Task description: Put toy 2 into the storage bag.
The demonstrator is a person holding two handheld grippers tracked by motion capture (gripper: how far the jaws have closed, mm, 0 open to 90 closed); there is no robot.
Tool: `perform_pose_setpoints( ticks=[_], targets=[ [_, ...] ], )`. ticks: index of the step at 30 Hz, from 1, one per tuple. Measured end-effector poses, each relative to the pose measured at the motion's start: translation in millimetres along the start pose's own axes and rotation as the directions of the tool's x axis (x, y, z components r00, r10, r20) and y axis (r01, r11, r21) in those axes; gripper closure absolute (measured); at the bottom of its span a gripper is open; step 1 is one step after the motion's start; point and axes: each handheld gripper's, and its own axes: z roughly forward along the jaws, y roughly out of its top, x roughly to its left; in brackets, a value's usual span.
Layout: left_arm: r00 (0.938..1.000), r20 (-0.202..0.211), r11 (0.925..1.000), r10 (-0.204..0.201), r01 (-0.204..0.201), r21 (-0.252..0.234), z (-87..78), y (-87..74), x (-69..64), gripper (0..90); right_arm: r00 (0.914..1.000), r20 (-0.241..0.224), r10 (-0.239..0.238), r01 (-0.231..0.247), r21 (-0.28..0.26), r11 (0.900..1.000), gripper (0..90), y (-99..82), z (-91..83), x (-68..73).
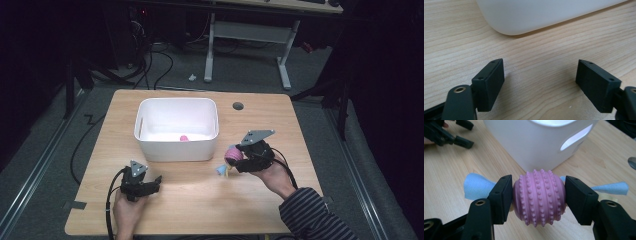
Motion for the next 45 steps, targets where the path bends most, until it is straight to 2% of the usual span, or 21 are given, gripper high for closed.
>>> perform_pose_setpoints(
  ticks=[7,14,20,24,33,40,45],
  targets=[
    [1.0000,0.002,1.0000,0.000,0.000,0.001,-0.1,0.0,0.2,22.9,0.9999,0.011,0.004,-0.004,-0.029,0.9996,41.4,13.2,-9.9,-4.4],
    [1.0000,0.002,1.0000,0.000,0.000,0.000,0.0,0.0,0.1,22.7,0.9998,0.019,0.005,-0.003,-0.076,0.9971,41.4,35.7,-21.4,-12.1],
    [1.0000,0.005,1.0000,-0.003,0.003,-0.001,-0.2,-0.1,0.5,22.6,0.9996,0.028,0.001,0.001,-0.072,0.9974,41.3,54.7,-22.5,-19.8],
    [1.0000,0.004,1.0000,-0.003,0.003,-0.001,-0.2,-0.2,0.4,22.6,0.9999,0.009,0.006,-0.005,-0.086,0.9963,41.3,67.7,-22.5,-24.3],
    [1.0000,-0.001,1.0000,0.000,0.000,0.000,-0.3,-0.3,0.0,22.7,0.9999,-0.011,-0.005,0.004,-0.083,0.9965,41.3,99.9,-14.7,-30.4],
    [1.0000,-0.005,1.0000,-0.003,0.003,0.000,-0.3,-0.4,0.2,22.8,0.9980,0.018,-0.060,0.060,-0.028,0.9978,41.2,128.0,5.9,-27.0],
    [1.0000,-0.005,1.0000,-0.004,0.004,0.000,-0.3,-0.4,0.1,22.8,0.9966,0.009,-0.082,0.082,-0.027,0.9963,41.2,146.8,15.3,-22.6]
  ],
)
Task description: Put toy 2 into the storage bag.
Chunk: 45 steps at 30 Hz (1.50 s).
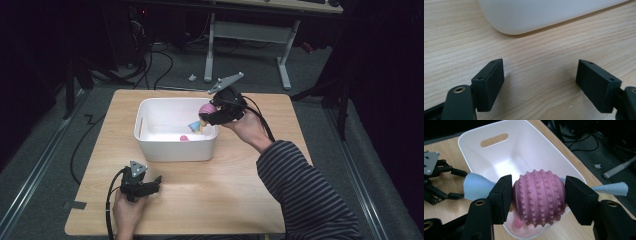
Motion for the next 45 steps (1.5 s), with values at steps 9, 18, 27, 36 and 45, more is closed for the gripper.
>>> perform_pose_setpoints(
  ticks=[9,18,27,36,45],
  targets=[
    [1.0000,0.001,1.0000,-0.001,0.001,0.000,0.0,0.0,0.1,22.8,0.9992,-0.040,-0.001,0.003,0.050,0.9988,40.9,10.6,28.0,4.3],
    [1.0000,-0.002,1.0000,0.001,-0.001,0.000,0.1,0.0,0.0,22.5,0.9976,-0.064,0.029,-0.022,0.101,0.9947,40.7,9.7,49.7,10.2],
    [1.0000,-0.001,1.0000,-0.001,0.001,0.003,-0.1,-0.1,0.3,21.9,0.9944,-0.100,0.035,-0.022,0.126,0.9917,40.4,9.8,62.9,20.3],
    [1.0000,-0.001,1.0000,-0.002,0.002,0.003,-0.1,-0.2,0.2,21.6,0.9875,-0.151,0.046,-0.025,0.139,0.9900,33.0,6.3,68.8,24.3],
    [1.0000,0.002,1.0000,-0.002,0.002,0.005,-0.3,-0.1,0.4,21.2,0.9915,-0.108,0.073,-0.066,0.067,0.9956,29.9,-1.4,40.9,10.2]
  ],
)
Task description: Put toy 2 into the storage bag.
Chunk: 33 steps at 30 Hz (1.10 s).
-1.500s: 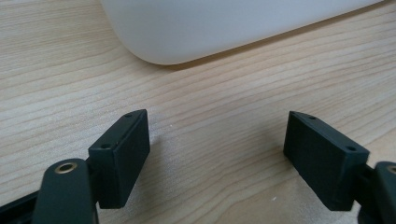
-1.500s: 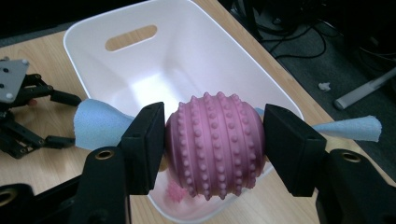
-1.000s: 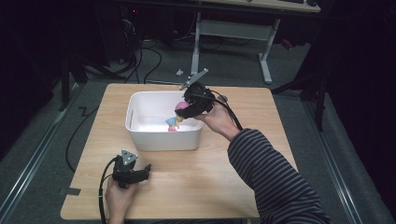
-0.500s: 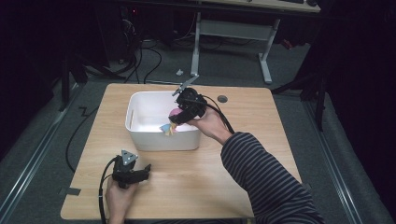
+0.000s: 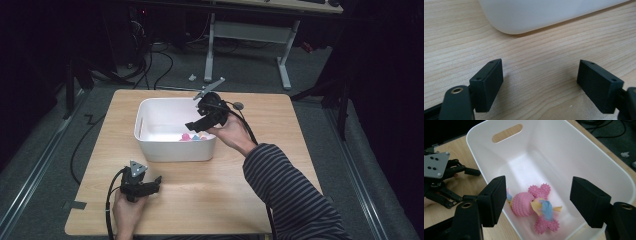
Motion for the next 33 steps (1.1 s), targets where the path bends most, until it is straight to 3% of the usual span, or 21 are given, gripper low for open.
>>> perform_pose_setpoints(
  ticks=[4,17,27,33],
  targets=[
    [1.0000,0.000,1.0000,-0.001,0.001,-0.001,0.2,-0.1,-0.2,21.1,0.9991,0.037,0.021,-0.020,-0.036,0.9992,30.7,-12.6,-18.8,-6.9],
    [1.0000,-0.002,1.0000,0.001,-0.001,-0.002,0.3,0.0,-0.2,21.1,0.9932,0.079,0.086,-0.074,-0.144,0.9868,32.6,-52.1,-81.1,-18.3],
    [1.0000,-0.001,1.0000,-0.002,0.002,-0.002,0.2,-0.1,0.0,21.1,0.9885,0.106,0.108,-0.089,-0.166,0.9821,33.2,-69.1,-108.8,-24.1],
    [1.0000,0.000,1.0000,-0.001,0.001,-0.001,0.1,0.0,0.0,21.1,0.9858,0.111,0.126,-0.102,-0.201,0.9743,33.4,-78.1,-123.6,-25.1]
  ],
)
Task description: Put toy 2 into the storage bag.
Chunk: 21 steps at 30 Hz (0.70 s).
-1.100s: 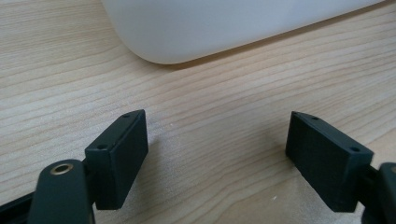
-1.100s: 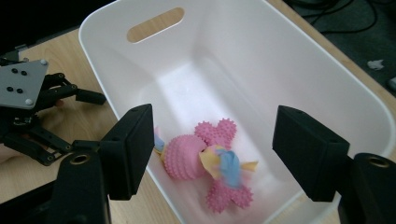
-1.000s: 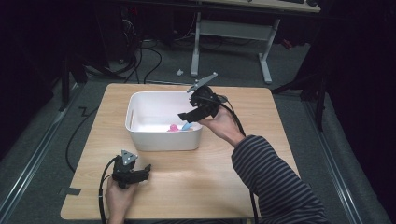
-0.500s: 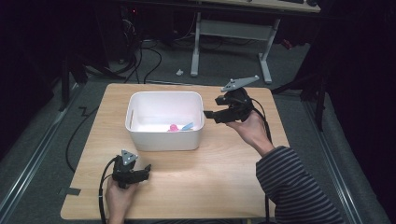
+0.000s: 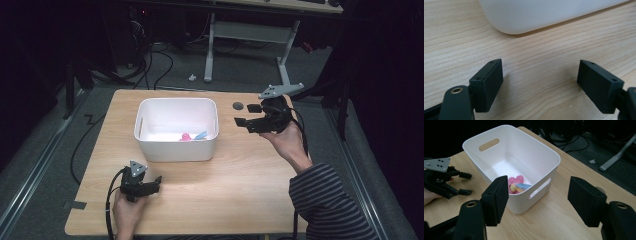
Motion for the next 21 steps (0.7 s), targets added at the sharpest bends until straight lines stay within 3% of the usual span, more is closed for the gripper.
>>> perform_pose_setpoints(
  ticks=[21],
  targets=[
    [1.0000,-0.002,1.0000,0.003,-0.003,-0.001,0.2,0.0,-0.4,20.9,0.9949,0.045,0.090,-0.086,-0.088,0.9924,35.6,-41.2,-56.8,-17.4]
  ],
)
